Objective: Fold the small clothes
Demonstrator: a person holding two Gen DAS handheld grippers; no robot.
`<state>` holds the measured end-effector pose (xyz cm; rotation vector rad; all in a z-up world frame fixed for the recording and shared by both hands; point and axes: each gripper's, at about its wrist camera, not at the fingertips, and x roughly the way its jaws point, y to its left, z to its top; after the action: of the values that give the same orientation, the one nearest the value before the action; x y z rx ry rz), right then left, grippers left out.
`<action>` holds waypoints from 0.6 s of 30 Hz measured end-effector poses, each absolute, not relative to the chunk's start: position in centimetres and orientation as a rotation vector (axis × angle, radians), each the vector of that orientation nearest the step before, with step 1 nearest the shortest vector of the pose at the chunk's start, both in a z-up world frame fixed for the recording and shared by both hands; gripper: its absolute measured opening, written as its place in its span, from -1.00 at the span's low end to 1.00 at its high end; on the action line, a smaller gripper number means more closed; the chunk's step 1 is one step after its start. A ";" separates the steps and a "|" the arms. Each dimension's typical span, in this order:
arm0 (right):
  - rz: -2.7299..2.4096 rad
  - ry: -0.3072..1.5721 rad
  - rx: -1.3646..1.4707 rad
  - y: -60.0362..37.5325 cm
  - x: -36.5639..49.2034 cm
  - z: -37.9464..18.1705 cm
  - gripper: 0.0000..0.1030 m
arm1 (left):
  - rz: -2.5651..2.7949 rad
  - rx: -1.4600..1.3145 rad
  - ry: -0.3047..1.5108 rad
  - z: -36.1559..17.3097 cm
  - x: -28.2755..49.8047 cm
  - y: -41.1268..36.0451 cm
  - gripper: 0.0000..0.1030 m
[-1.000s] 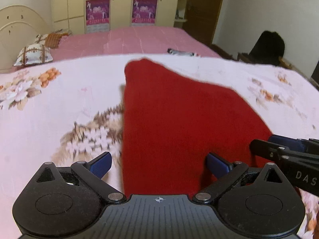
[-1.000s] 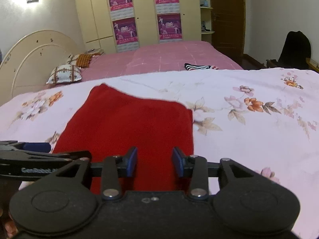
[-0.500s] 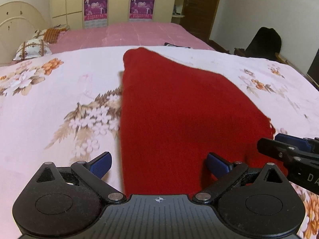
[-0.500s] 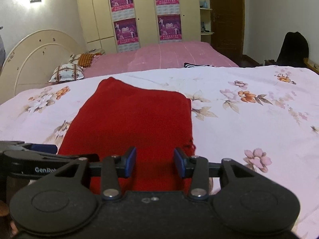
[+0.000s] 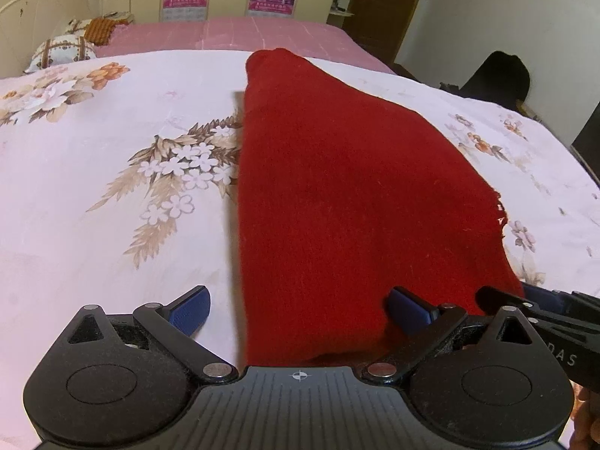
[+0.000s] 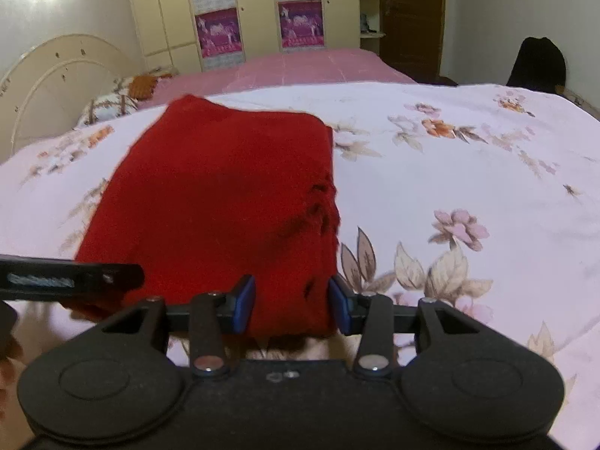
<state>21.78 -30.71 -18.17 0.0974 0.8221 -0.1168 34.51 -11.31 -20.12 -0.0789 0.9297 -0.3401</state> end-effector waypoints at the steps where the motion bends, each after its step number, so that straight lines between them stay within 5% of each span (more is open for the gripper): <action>1: -0.121 0.830 0.098 -30.7 21.7 -18.2 -0.18 | -0.338 -0.087 0.923 -19.8 34.3 -11.0 0.95; 5: -0.125 0.800 0.134 -30.8 20.7 -16.6 -0.16 | -0.350 -0.094 0.884 -18.3 33.8 -10.2 0.95; 9: -0.136 0.767 0.142 -30.9 20.0 -15.0 0.38 | -0.361 -0.096 0.864 -17.4 34.2 -10.0 0.95; 18: -0.110 0.798 0.184 -33.3 24.9 -15.1 0.64 | -0.314 -0.125 0.883 -17.9 39.4 -10.9 0.95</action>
<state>24.89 -33.33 -15.08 0.1835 0.7975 -0.1100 39.38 -10.88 -17.91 -0.1247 0.8833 -0.3137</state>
